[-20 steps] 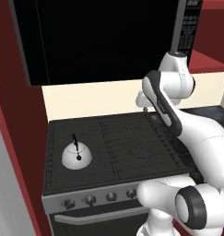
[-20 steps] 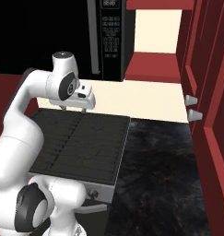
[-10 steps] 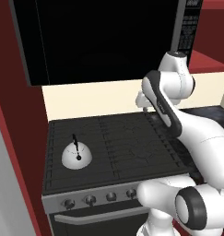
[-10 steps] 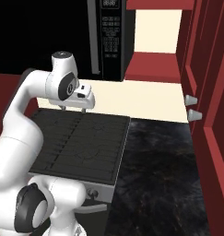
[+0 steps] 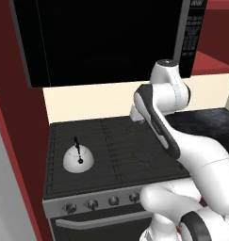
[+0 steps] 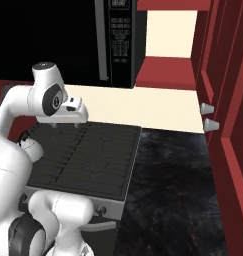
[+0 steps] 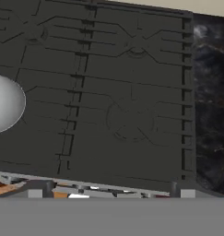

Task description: Lower the heat of the kettle.

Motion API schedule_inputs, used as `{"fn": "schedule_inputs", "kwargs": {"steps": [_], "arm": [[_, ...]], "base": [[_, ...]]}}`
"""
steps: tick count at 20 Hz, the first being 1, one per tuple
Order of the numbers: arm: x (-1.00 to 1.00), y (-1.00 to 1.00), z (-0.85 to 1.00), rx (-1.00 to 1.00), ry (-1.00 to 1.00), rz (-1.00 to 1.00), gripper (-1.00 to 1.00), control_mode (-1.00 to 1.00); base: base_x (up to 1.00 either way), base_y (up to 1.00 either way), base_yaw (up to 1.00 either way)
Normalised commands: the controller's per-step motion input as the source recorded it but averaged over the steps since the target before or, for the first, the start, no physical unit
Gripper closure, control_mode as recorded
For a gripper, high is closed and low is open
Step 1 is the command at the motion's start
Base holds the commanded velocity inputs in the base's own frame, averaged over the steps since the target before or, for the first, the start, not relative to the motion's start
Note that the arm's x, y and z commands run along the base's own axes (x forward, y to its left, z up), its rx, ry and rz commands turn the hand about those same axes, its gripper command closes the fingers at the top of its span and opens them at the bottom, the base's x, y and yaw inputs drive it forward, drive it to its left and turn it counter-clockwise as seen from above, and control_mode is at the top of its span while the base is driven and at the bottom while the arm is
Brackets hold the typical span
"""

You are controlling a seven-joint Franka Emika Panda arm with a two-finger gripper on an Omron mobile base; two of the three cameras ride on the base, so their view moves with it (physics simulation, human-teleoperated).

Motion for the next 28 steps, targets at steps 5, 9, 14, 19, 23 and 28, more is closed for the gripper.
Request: {"fn": "schedule_inputs", "kwargs": {"steps": [5,9,14,19,23,28], "arm": [[-0.26,1.0,-0.32,-0.3,0.02,0.11,-1.0,-1.0],[-0.09,0.99,-0.38,-0.28,0.02,0.21,-1.0,-1.0],[-0.23,0.49,-0.48,-0.15,0.0,0.29,-1.0,-1.0],[-0.33,0.35,-0.47,-0.17,0.0,0.34,-1.0,-1.0],[-0.16,0.57,-0.39,-0.24,0.0,0.29,-1.0,-1.0],[-0.12,0.67,-0.41,-0.26,0.0,0.27,-1.0,-1.0]], "base": [[0.0,0.0,0.0],[0.0,0.0,0.0],[0.0,0.0,0.0],[0.0,0.0,0.0],[0.0,0.0,0.0],[0.0,0.0,0.0]]}}
